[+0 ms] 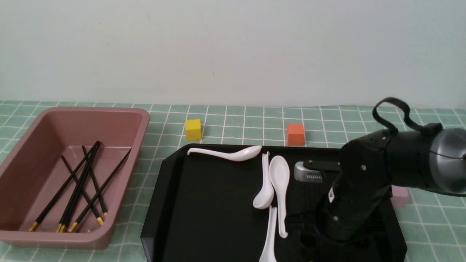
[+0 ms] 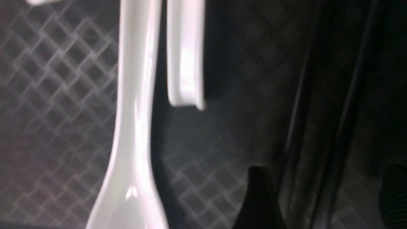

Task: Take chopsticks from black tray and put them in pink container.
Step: 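Move the gripper over the chopsticks on the black tray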

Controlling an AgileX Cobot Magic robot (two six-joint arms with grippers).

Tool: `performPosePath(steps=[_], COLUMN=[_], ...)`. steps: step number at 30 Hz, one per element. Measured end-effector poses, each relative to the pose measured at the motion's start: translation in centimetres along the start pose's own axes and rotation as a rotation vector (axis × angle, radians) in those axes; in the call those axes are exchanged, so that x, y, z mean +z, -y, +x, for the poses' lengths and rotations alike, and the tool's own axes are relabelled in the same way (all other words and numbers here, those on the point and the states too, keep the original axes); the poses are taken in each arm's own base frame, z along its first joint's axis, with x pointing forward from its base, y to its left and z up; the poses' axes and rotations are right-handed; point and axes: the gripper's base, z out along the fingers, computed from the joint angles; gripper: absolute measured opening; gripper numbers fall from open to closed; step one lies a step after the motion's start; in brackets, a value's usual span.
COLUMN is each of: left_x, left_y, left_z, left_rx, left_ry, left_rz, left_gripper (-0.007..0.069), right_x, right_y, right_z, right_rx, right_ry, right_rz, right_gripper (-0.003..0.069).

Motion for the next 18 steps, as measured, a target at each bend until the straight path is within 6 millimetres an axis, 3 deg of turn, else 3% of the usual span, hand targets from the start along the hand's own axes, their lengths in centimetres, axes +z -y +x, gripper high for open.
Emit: performPosePath(steps=[4,8,12,13,15,18], left_x=[0.00,0.00,0.00,0.00,0.00,0.00], left_y=[0.00,0.00,0.00,0.00,0.00,0.00], left_z=[0.01,0.01,0.00,0.00,0.00,0.00], left_rx=[0.000,0.000,0.000,0.000,0.000,0.000], left_ry=[-0.001,-0.001,0.000,0.000,0.000,0.000], left_rz=[0.000,0.000,0.000,0.000,0.000,0.000], left_gripper=[0.0239,0.0239,0.0239,0.0239,0.0239,0.0239], right_x=[0.57,0.75,0.72,0.72,0.63,0.20], right_y=[-0.05,-0.09,-0.08,-0.07,-0.09,-0.25], right_z=[-0.18,-0.33,-0.38,-0.37,-0.35,-0.43], right_rx=[0.005,0.004,0.003,0.003,0.003,-0.009], right_ry=[0.003,0.006,0.008,0.007,-0.003,-0.023], right_rz=[0.000,0.003,0.003,0.004,0.009,0.017], right_gripper=[0.0477,0.0409,0.0272,0.0185,0.0085,0.0055])
